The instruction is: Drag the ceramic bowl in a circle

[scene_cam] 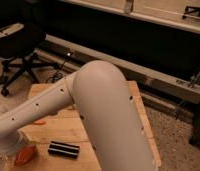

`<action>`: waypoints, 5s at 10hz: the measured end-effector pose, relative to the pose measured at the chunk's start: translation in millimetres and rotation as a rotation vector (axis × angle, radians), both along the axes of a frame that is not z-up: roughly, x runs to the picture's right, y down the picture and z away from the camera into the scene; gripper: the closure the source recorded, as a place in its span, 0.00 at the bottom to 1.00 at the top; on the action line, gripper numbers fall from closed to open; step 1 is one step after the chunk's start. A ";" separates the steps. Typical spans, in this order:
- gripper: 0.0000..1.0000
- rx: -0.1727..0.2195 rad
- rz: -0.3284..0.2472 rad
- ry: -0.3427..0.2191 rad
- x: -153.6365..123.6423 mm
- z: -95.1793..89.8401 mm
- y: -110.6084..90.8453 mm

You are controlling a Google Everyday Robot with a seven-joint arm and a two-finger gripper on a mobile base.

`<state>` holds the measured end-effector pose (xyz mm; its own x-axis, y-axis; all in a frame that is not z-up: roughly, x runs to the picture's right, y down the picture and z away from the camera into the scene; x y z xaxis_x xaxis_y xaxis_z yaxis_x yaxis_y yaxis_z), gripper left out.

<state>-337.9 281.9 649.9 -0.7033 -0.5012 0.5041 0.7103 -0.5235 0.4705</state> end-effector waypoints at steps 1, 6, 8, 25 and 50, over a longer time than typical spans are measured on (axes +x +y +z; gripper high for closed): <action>0.20 -0.032 -0.008 -0.004 -2.2 12.6 0.6; 0.20 -0.120 -0.029 -0.047 7.9 66.5 -16.8; 0.20 -0.139 -0.051 -0.053 9.8 74.0 -10.1; 1.00 0.057 -0.123 0.016 -72.9 104.9 -28.2; 1.00 0.262 -0.107 0.499 174.2 162.6 -159.9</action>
<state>-163.7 122.0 812.5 -0.4657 -0.5933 0.6566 0.7496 -0.6588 -0.0637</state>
